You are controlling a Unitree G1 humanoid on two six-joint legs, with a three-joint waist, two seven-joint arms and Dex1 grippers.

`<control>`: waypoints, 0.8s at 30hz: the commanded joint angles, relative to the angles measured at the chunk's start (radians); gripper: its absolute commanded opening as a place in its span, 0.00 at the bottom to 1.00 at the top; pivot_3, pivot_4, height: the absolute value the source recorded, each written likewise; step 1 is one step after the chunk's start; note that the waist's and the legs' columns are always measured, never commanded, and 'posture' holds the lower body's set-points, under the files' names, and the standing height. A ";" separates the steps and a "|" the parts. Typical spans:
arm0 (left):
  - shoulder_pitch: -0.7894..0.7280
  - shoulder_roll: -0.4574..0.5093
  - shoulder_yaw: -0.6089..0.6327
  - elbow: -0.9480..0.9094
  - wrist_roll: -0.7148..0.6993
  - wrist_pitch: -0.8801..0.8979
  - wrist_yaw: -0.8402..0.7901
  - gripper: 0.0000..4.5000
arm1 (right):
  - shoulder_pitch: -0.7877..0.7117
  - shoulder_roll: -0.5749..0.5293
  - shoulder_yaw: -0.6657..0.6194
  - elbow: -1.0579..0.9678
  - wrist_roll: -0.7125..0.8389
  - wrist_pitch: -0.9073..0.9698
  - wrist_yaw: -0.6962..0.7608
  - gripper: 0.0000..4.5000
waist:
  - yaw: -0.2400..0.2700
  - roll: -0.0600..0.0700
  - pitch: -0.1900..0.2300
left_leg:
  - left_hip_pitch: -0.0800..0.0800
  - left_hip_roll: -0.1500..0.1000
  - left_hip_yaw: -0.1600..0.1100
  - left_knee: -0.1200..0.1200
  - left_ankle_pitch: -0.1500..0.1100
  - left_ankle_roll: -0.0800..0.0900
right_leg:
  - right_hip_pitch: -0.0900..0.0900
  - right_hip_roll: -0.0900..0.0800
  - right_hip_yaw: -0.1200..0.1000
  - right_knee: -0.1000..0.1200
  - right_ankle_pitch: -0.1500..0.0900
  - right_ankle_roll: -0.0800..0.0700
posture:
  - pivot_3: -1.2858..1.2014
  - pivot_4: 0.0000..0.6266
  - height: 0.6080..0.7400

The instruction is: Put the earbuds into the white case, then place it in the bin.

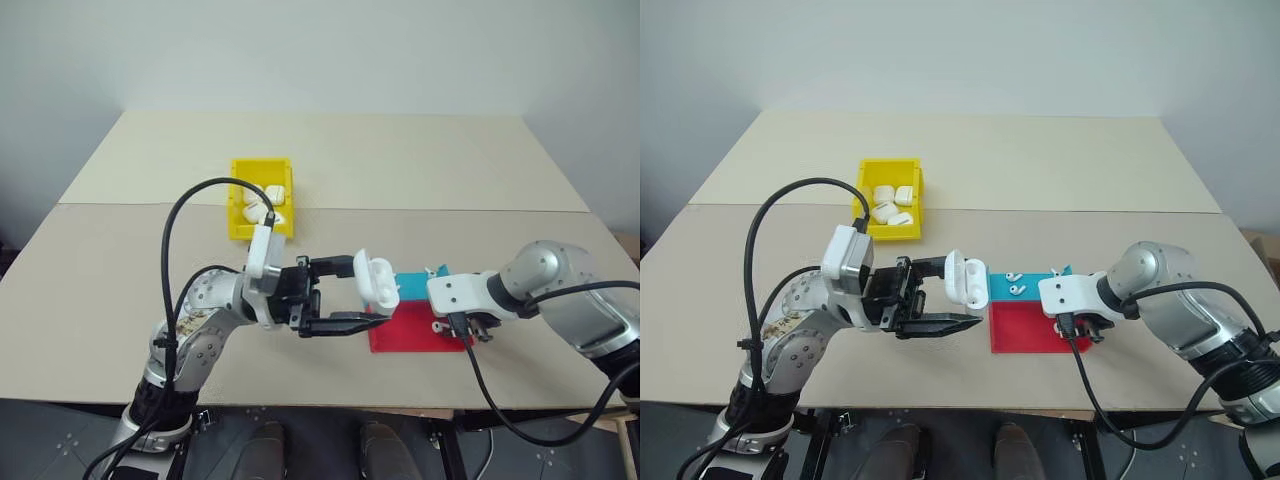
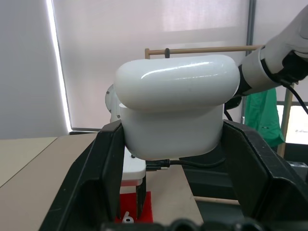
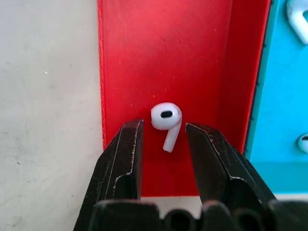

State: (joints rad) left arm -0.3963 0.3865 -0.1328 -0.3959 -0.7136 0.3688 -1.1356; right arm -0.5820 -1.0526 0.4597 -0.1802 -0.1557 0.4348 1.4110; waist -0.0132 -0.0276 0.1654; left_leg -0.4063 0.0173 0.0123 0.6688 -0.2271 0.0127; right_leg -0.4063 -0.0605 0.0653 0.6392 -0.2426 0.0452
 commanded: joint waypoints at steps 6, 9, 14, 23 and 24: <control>-0.021 -0.004 0.018 -0.018 -0.030 -0.015 -0.015 0.61 | 0.002 0.021 -0.022 0.003 -0.023 -0.017 -0.001 0.40 | 0.000 0.000 0.000 | 0.000 0.000 -0.001 0.000 0.000 0.000 | 0.000 0.000 0.000 0.000 0.000 0.000 | 0.52 0.24 1.00; -0.024 -0.002 0.022 -0.015 -0.032 -0.014 -0.016 0.61 | 0.008 0.023 -0.020 0.005 -0.028 -0.024 -0.005 0.40 | 0.000 0.000 0.000 | 0.000 0.000 -0.001 0.000 0.000 0.000 | 0.000 0.000 0.000 0.000 0.000 0.000 | 0.52 0.24 1.00; -0.024 0.002 0.024 -0.017 -0.033 -0.015 -0.013 0.61 | 0.014 0.029 -0.019 0.004 -0.025 -0.034 0.000 0.40 | -0.001 0.000 0.000 | 0.000 0.000 -0.001 0.000 0.000 0.000 | 0.000 0.000 0.000 0.000 0.000 0.000 | 0.52 0.24 1.00; -0.026 0.005 0.026 -0.017 -0.032 -0.015 -0.012 0.61 | 0.020 0.039 -0.012 0.026 -0.035 -0.043 -0.007 0.20 | -0.001 0.000 0.000 | 0.000 0.000 -0.001 0.000 0.000 0.000 | 0.000 0.000 0.000 0.000 0.000 0.000 | 0.52 0.24 1.00; -0.027 0.006 0.026 -0.017 -0.032 -0.015 -0.012 0.61 | 0.021 0.040 -0.013 0.027 -0.036 -0.042 -0.007 0.15 | -0.001 0.000 0.000 | 0.001 0.000 -0.001 0.000 0.000 0.000 | 0.001 0.000 0.000 0.000 0.000 0.000 | 0.52 0.24 1.00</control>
State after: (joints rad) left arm -0.4124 0.3909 -0.1259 -0.3931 -0.7281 0.3691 -1.1483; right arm -0.5698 -1.0115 0.4573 -0.1571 -0.1788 0.4014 1.4074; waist -0.0139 -0.0277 0.1654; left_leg -0.4051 0.0174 0.0116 0.6689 -0.2271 0.0127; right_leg -0.4051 -0.0604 0.0652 0.6396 -0.2426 0.0452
